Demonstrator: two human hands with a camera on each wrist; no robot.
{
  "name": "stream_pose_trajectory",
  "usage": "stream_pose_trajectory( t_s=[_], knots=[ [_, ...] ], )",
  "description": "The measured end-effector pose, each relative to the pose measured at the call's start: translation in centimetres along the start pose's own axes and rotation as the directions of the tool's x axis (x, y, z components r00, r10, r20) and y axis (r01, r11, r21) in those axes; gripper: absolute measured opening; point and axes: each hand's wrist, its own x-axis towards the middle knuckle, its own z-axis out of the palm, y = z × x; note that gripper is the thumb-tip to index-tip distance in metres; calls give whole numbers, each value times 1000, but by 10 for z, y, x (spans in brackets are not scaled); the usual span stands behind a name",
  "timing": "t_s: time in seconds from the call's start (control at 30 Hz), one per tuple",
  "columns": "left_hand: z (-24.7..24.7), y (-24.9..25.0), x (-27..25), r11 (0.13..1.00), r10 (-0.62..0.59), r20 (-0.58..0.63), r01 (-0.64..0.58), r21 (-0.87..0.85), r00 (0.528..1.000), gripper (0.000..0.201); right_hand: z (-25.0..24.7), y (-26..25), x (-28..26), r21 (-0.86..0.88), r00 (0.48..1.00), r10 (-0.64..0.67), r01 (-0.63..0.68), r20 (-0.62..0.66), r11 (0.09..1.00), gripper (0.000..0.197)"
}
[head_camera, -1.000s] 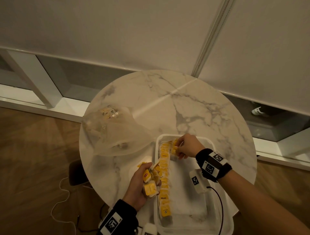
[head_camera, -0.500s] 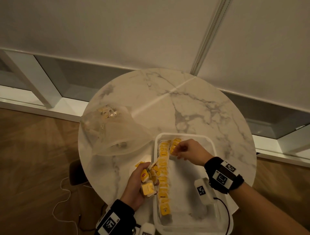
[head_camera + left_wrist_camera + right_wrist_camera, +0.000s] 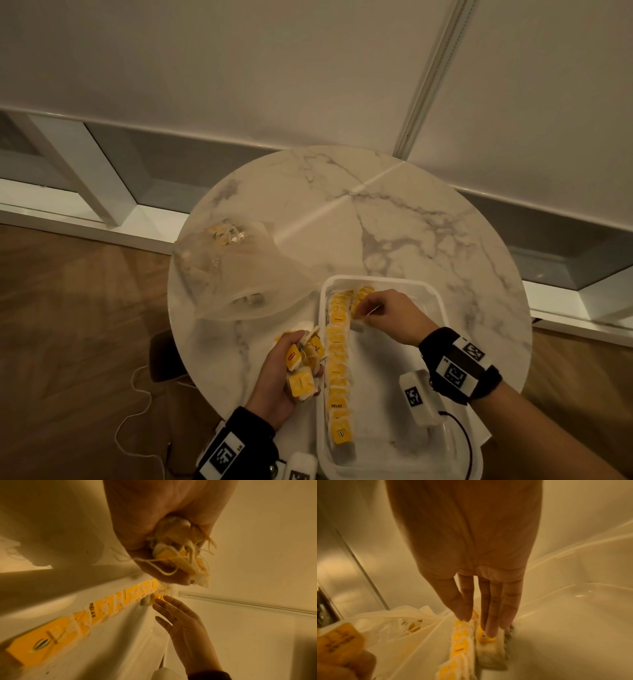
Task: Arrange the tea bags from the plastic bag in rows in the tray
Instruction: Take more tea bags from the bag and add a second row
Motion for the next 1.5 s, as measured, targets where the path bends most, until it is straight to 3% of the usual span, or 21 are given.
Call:
stream_pose_trajectory(
  t_s=[0.13,0.2,0.27,0.33,0.57,0.77,0.93,1.1,1.5],
  knots=[
    [0,3,1,1000,15,-31,-15,-6,999,31,-3,-31,-23,167,986,-143,156,-87,974,12],
    [2,4,0,999,32,-39,-33,-27,999,28,0,-52,-37,238,979,-201,203,-33,950,7],
    [6,6,-2,999,45,-36,-46,-25,998,26,9,-66,-45,217,973,-229,215,39,952,17],
    [11,6,-6,998,58,-22,-58,-31,998,25,19,-72,-48,181,973,-225,213,44,960,22],
    [17,6,-15,995,73,10,-72,-71,997,29,22,-74,-49,189,975,-218,220,-31,957,14],
    [16,5,-19,992,75,-48,-79,-94,996,40,17,-79,-58,253,969,-224,243,-99,937,16],
    [16,2,-23,994,65,-47,-69,-81,997,25,6,-81,-68,333,966,-217,252,-139,909,15],
    [15,-2,-26,998,32,-33,-34,-52,999,25,-10,-76,-70,371,962,-197,255,-189,893,14],
    [17,-19,-35,999,-40,-4,40,15,999,33,-38,-43,-67,61,948,-173,196,-266,979,11]
  ],
)
